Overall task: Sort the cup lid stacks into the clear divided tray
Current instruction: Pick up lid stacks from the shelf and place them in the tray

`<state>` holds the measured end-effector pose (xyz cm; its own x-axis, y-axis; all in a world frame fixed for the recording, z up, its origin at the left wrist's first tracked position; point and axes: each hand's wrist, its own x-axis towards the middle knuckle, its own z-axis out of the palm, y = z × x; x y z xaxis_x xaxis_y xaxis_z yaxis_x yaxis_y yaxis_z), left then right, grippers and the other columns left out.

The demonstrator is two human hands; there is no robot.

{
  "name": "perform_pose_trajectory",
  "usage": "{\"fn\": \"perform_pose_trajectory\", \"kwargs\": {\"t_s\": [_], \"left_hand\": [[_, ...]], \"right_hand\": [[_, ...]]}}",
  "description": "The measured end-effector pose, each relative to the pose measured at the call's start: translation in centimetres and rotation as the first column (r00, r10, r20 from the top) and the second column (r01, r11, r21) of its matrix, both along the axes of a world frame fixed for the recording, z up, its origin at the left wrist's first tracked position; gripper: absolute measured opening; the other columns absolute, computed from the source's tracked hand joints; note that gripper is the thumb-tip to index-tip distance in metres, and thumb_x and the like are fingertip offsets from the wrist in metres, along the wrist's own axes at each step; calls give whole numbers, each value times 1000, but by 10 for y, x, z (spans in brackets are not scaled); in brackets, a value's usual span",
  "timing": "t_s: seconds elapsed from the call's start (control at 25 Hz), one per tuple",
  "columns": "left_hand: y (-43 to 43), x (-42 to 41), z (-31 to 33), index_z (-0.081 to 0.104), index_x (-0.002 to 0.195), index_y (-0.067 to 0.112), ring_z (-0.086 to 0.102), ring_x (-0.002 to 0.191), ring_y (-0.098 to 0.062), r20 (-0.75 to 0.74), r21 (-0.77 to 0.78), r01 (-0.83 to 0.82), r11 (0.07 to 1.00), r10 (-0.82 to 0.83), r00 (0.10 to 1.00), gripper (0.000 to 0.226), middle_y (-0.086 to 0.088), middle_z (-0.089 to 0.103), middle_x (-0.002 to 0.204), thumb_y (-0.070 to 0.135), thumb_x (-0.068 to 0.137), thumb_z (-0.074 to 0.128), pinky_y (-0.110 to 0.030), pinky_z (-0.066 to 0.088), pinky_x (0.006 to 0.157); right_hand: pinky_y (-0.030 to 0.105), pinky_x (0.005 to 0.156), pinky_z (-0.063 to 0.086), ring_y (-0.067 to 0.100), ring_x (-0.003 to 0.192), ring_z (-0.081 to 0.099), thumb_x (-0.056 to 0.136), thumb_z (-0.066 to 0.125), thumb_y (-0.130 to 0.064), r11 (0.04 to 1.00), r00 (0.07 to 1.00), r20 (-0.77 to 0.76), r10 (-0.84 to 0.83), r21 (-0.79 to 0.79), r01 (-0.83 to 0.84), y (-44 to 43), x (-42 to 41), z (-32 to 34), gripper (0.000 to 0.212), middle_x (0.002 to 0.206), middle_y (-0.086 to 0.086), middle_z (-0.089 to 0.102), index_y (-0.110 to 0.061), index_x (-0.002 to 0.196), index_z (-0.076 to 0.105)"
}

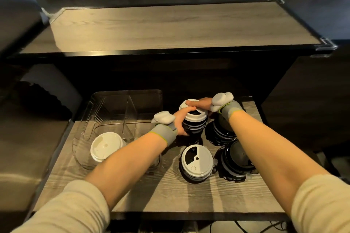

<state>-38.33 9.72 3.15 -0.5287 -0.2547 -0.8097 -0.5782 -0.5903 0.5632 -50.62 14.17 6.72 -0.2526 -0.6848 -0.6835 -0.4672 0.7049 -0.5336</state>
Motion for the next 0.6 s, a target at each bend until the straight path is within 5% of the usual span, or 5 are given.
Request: {"fn": "perform_pose_trajectory", "kwargs": {"t_s": [0.12,0.2,0.32,0.48,0.6], "left_hand": [[13,14,47,58,105,24,55,100,-24,-181,-161,-144,976,114,977,37,-3,64,121,23,69,68,-36,50,74],[10,30,57,49,133,16,60,95,-29,-224,-155,-233,960,195,955,62,-17,59,124,28,73,62,-31,50,60],[-1,42,66,57,121,10,62,81,-27,-275,-185,-286,940,230,933,39,-16,63,102,22,84,54,-31,48,68],[-19,71,70,52,130,17,62,101,-29,-315,-208,-413,887,339,886,57,-15,62,122,26,75,62,-32,51,69],[-29,102,73,46,135,20,60,109,-31,-340,-299,-480,825,378,861,60,-16,59,126,28,78,64,-34,53,70]], "right_hand": [[37,89,43,33,115,56,94,39,-50,992,998,2,-60,-107,60,5,6,18,59,134,19,55,-4,131,51],[36,84,45,31,104,60,92,39,-56,982,998,-34,-62,-178,55,9,20,36,62,129,18,59,-9,128,56],[39,81,51,32,99,65,90,37,-60,972,998,-50,-31,-234,18,5,34,49,64,122,13,64,-12,128,55],[28,94,39,27,130,46,90,57,-33,859,989,-148,-19,-509,-60,-5,65,65,54,144,11,42,-18,140,42],[25,98,39,25,132,45,87,63,-17,837,989,-115,91,-529,-138,-19,94,75,59,144,10,45,-17,141,39]]}}
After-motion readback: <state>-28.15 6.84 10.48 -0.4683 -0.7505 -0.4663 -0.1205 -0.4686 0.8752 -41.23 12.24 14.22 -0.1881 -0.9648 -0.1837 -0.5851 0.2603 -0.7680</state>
